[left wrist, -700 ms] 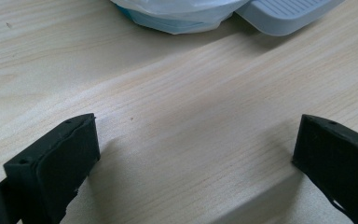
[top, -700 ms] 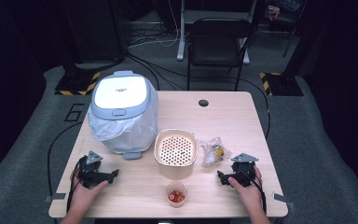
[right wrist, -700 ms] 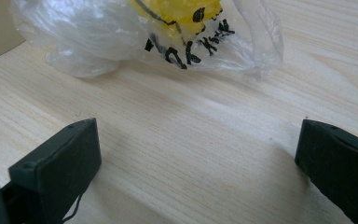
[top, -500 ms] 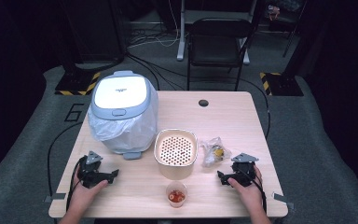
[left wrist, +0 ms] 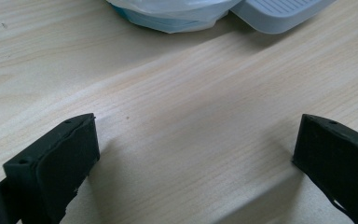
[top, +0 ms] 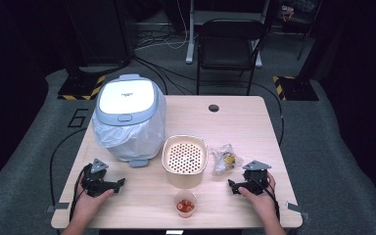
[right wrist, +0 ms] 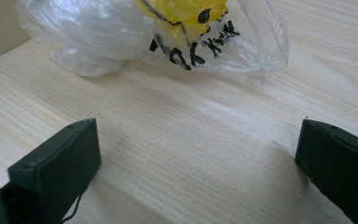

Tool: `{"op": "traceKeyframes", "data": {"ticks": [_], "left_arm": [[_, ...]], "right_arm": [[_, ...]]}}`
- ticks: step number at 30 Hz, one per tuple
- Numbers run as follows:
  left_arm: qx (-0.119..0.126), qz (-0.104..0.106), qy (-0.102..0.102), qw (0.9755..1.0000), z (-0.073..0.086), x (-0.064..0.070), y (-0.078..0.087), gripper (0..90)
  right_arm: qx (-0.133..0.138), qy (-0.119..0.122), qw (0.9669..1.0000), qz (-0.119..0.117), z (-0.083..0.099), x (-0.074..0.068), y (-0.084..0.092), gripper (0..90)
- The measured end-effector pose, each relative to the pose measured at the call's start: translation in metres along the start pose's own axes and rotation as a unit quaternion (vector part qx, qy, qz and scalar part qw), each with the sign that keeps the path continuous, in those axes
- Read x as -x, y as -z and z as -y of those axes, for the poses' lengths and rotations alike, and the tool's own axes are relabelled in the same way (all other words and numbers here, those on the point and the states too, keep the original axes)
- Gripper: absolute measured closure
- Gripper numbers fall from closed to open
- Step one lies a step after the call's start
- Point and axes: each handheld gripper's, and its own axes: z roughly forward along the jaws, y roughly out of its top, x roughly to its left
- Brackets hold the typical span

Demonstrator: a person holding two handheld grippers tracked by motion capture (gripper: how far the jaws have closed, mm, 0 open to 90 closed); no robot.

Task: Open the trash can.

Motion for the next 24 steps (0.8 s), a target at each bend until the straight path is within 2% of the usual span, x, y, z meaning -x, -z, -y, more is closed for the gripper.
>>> {"op": "traceKeyframes", "data": {"ticks": [3, 4, 5, 9, 11, 14, 16, 17, 19, 20, 21, 22, 24], "left_arm": [[-0.005, 0.002, -0.004, 1.0000, 0.000, -0.001, 0.001, 0.0], [0.000, -0.001, -0.001, 1.0000, 0.000, 0.000, 0.000, 0.0], [0.011, -0.003, 0.013, 0.9998, 0.001, 0.001, -0.001, 0.2], [0.006, -0.002, 0.012, 0.9999, 0.000, 0.001, -0.001, 0.2], [-0.005, -0.001, 0.002, 1.0000, 0.000, 0.000, 0.001, 0.2], [0.010, -0.008, 0.015, 0.9998, 0.000, 0.003, -0.001, 0.2], [-0.001, -0.008, 0.011, 0.9999, 0.000, 0.003, 0.000, 0.1], [0.002, -0.008, 0.013, 0.9999, 0.000, 0.004, 0.000, 0.5], [0.020, -0.007, 0.016, 0.9996, 0.000, 0.006, 0.001, 7.3], [0.027, -0.002, 0.016, 0.9995, 0.000, 0.007, 0.003, 15.4], [0.025, 0.001, 0.013, 0.9996, 0.000, 0.008, 0.005, 29.9], [0.023, 0.003, 0.012, 0.9997, -0.001, 0.009, 0.006, 29.9], [0.021, 0.006, 0.014, 0.9997, -0.001, 0.011, 0.008, 39.5]], "right_arm": [[0.000, 0.000, 1.0000, 0.000, 0.000, 0.000, 0.000, 0.0], [0.000, 0.001, 1.0000, 0.000, 0.000, 0.000, 0.000, 0.0], [0.000, 0.000, 1.0000, 0.000, 0.000, 0.000, 0.000, 0.0], [0.000, 0.001, 1.0000, 0.000, 0.000, 0.000, 0.000, 0.0], [-0.001, -0.003, 1.0000, 0.001, 0.000, 0.000, 0.000, 0.0], [-0.001, -0.003, 1.0000, 0.001, 0.000, 0.000, 0.000, 0.0], [0.000, -0.004, 1.0000, 0.001, 0.000, -0.001, 0.000, 0.0], [0.000, -0.003, 1.0000, 0.001, 0.000, -0.001, 0.000, 0.0], [0.000, -0.003, 1.0000, 0.001, 0.000, -0.001, 0.000, 0.0], [0.000, -0.003, 1.0000, 0.001, 0.000, -0.001, 0.000, 0.0], [0.000, -0.003, 1.0000, 0.001, 0.000, -0.001, 0.000, 0.0], [0.000, -0.003, 1.0000, 0.001, 0.000, -0.001, 0.000, 0.0], [0.000, -0.004, 1.0000, 0.001, 0.000, -0.001, 0.000, 0.0]]}}
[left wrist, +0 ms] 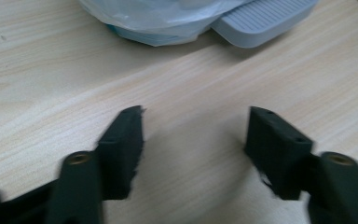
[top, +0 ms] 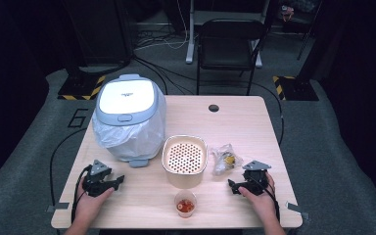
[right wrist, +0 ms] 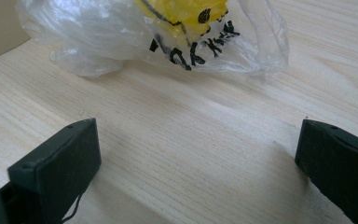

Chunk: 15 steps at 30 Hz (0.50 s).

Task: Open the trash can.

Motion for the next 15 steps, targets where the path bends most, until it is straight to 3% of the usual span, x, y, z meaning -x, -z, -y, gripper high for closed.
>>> {"op": "traceKeyframes", "data": {"ticks": [3, 7, 11, 15], "left_arm": [[0.000, 0.003, -0.007, 1.0000, -0.002, 0.002, 0.004, 47.9], [0.027, 0.005, -0.012, 0.9996, -0.009, 0.009, 0.010, 53.3], [0.034, -0.003, -0.033, 0.9989, -0.026, 0.017, 0.020, 59.2], [0.045, 0.002, -0.018, 0.9988, -0.033, 0.019, 0.020, 66.6]], "right_arm": [[0.000, 0.000, 1.0000, 0.000, 0.000, 0.000, 0.000, 0.0], [0.001, 0.002, 1.0000, 0.000, 0.000, 0.000, 0.000, 0.0], [0.001, 0.002, 1.0000, 0.000, 0.000, 0.000, 0.000, 0.0], [0.001, 0.002, 1.0000, 0.000, 0.000, 0.000, 0.000, 0.0]]}}
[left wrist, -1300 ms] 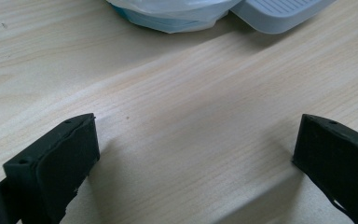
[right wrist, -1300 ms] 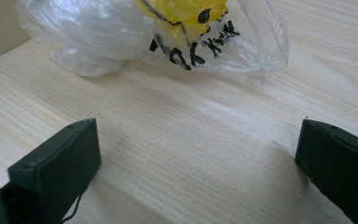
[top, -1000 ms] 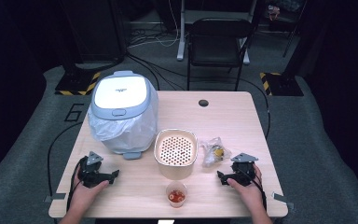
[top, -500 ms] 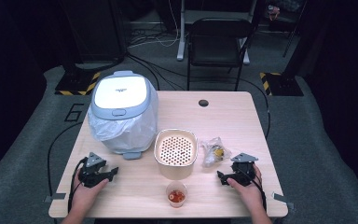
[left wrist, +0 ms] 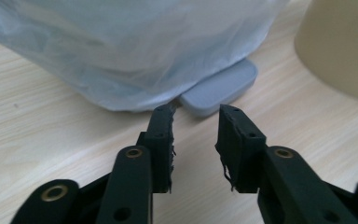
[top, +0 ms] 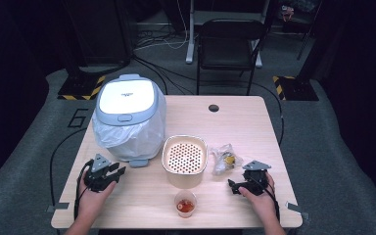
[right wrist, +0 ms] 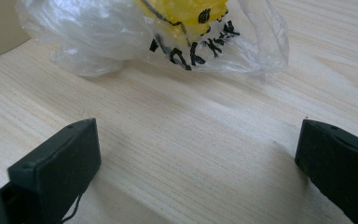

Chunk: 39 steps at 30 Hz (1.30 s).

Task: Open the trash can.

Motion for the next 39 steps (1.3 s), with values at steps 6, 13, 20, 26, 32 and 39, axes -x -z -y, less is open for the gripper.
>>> {"op": "traceKeyframes", "data": {"ticks": [6, 13, 20, 26, 32, 39], "left_arm": [[0.012, -0.002, 0.006, 0.9999, -0.006, 0.006, -0.008, 81.3], [0.009, -0.008, -0.004, 0.9999, -0.015, 0.019, -0.016, 90.0], [-0.004, -0.020, 0.001, 0.9998, -0.023, 0.031, -0.033, 90.0], [0.001, -0.037, 0.008, 0.9993, -0.025, 0.039, -0.044, 90.0], [-0.008, -0.048, 0.001, 0.9988, -0.024, 0.042, -0.052, 90.0], [-0.007, -0.058, -0.024, 0.9980, -0.021, 0.042, -0.056, 90.0]], "right_arm": [[0.000, 0.000, 1.0000, 0.000, 0.000, 0.000, 0.000, 0.0], [0.000, 0.000, 1.0000, 0.000, 0.000, 0.000, 0.000, 0.0], [0.000, -0.001, 1.0000, 0.000, 0.000, 0.000, 0.000, 0.0], [0.000, 0.000, 1.0000, 0.000, 0.000, 0.000, 0.000, 0.0], [0.000, 0.000, 1.0000, 0.000, 0.000, 0.000, 0.000, 0.0], [0.000, -0.004, 1.0000, -0.003, 0.000, -0.001, 0.000, 0.0]]}}
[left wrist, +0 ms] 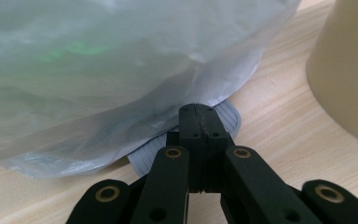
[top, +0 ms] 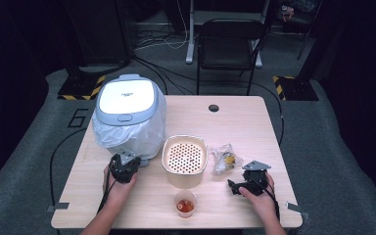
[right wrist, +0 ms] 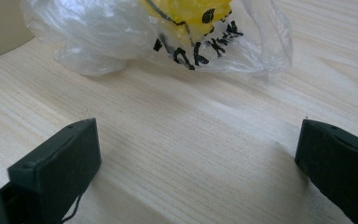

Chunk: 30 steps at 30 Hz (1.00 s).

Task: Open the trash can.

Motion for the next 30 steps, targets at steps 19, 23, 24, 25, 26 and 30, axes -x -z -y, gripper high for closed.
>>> {"op": "traceKeyframes", "data": {"ticks": [19, 23, 24, 25, 26, 30], "left_arm": [[0.021, -0.005, 0.006, 0.9998, 0.008, 0.004, -0.004, 90.0], [0.028, -0.008, 0.011, 0.9995, 0.010, 0.004, -0.005, 90.0], [0.024, -0.009, 0.008, 0.9996, 0.010, 0.005, -0.005, 90.0], [0.024, -0.010, 0.009, 0.9996, 0.010, 0.005, -0.005, 90.0], [0.025, -0.008, 0.014, 0.9996, 0.011, 0.005, -0.005, 90.0], [0.021, -0.006, 0.012, 0.9997, 0.012, 0.005, -0.007, 90.0]], "right_arm": [[0.000, -0.001, 1.0000, -0.001, 0.000, 0.000, 0.000, 0.0], [0.000, -0.001, 1.0000, -0.001, 0.000, 0.000, 0.000, 0.0], [0.000, -0.001, 1.0000, -0.001, 0.000, 0.000, 0.000, 0.0], [0.000, -0.001, 1.0000, -0.001, 0.000, 0.000, 0.000, 0.0], [0.000, -0.001, 1.0000, 0.000, 0.000, 0.000, 0.000, 0.0], [0.001, 0.000, 1.0000, 0.001, 0.000, 0.000, 0.000, 0.0]]}}
